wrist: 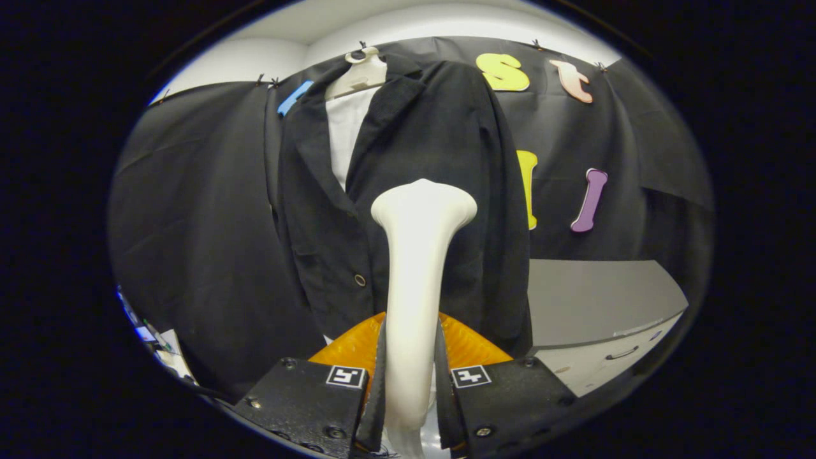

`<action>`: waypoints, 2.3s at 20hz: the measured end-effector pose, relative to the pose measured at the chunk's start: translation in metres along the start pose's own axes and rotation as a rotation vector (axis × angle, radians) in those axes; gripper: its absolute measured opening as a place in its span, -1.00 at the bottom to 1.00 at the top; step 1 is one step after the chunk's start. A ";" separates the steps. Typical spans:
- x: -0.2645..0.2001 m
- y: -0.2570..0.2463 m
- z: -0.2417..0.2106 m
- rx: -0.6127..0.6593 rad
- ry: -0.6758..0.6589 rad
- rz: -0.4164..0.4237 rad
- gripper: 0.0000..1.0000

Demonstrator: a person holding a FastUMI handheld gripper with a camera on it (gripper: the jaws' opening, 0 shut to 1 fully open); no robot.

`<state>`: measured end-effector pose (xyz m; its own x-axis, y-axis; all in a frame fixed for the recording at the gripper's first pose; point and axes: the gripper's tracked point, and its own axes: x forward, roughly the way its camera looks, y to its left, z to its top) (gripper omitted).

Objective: Iron the clothes twice with a garment steamer, once on the left side and once on the right side.

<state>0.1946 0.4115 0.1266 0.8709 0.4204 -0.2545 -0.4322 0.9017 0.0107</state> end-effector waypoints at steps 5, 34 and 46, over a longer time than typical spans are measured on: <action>0.007 -0.001 -0.028 0.003 0.055 0.001 -0.29; 0.006 0.004 -0.094 0.038 0.176 0.004 -0.28; -0.041 0.086 0.052 -0.020 -0.077 0.084 -0.29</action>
<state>0.1337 0.4773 0.1886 0.8468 0.5012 -0.1781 -0.5080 0.8613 0.0090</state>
